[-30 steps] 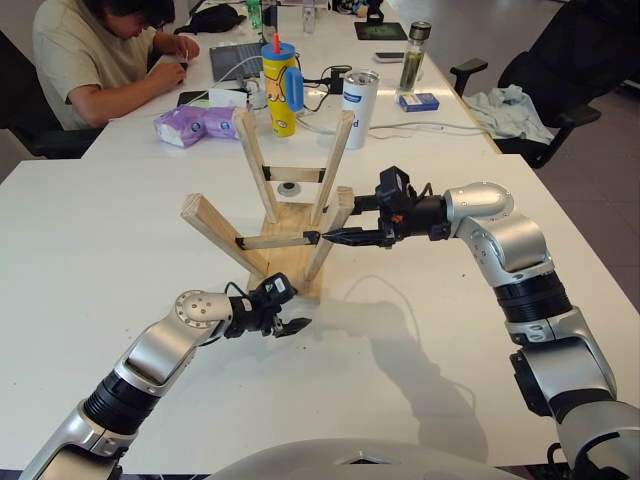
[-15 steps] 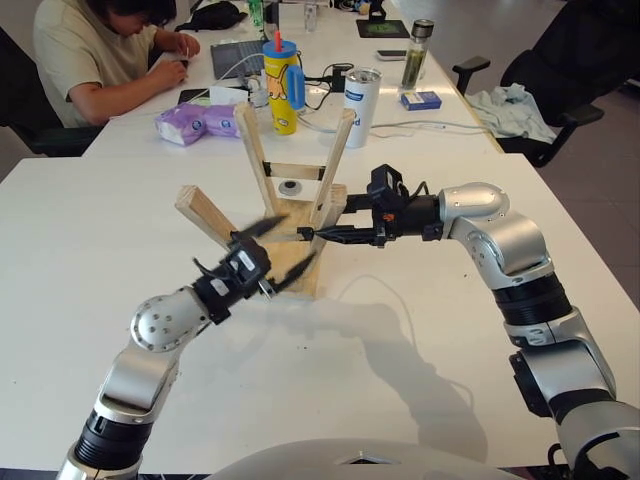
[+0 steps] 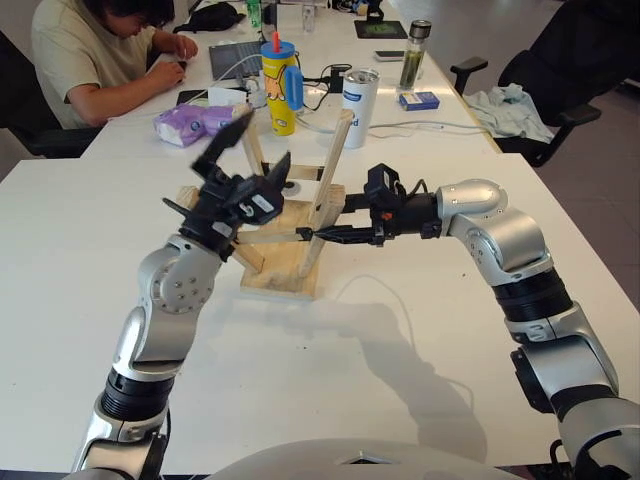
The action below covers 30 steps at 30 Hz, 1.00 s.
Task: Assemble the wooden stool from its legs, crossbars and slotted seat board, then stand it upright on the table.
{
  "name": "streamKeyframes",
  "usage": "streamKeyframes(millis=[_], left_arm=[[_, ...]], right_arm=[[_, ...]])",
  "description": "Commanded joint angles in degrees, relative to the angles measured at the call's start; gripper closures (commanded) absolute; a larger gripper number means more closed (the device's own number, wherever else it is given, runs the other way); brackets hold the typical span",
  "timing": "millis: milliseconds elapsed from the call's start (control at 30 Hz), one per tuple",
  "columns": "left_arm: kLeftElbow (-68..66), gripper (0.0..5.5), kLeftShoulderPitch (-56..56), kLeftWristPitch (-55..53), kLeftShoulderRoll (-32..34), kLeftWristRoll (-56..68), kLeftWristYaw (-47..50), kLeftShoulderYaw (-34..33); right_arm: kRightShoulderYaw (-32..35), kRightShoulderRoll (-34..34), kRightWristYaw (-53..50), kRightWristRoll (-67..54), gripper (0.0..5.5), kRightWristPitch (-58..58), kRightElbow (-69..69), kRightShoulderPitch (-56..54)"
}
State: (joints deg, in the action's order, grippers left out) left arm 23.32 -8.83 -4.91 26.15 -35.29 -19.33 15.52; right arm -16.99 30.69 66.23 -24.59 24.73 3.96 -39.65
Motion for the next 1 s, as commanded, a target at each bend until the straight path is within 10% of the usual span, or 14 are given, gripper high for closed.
streamKeyframes(millis=[33, 467, 767, 1000], left_arm=[[-8.0, 1.99, 7.4, 0.6, 5.1, -6.3, -7.4, 9.2], [1.7, 1.99, -9.0, -6.1, -8.4, 11.9, 4.6, -11.3], [-14.5, 1.99, 3.2, -11.6, 3.2, -4.4, -12.4, 11.1], [-7.1, 1.99, -5.2, -9.2, -7.1, 9.2, -1.3, -2.0]], right_arm=[[-5.8, 0.3, 0.5, 5.8, 3.43, 2.6, 4.2, 4.0], [-5.4, -0.6, 0.7, 6.1, 3.43, 0.6, 4.7, 4.4], [-5.9, -1.5, 0.5, 6.3, 3.43, 0.2, 5.2, 4.5], [-5.6, -1.5, -0.2, 7.0, 3.43, -2.3, 6.0, 5.3]])
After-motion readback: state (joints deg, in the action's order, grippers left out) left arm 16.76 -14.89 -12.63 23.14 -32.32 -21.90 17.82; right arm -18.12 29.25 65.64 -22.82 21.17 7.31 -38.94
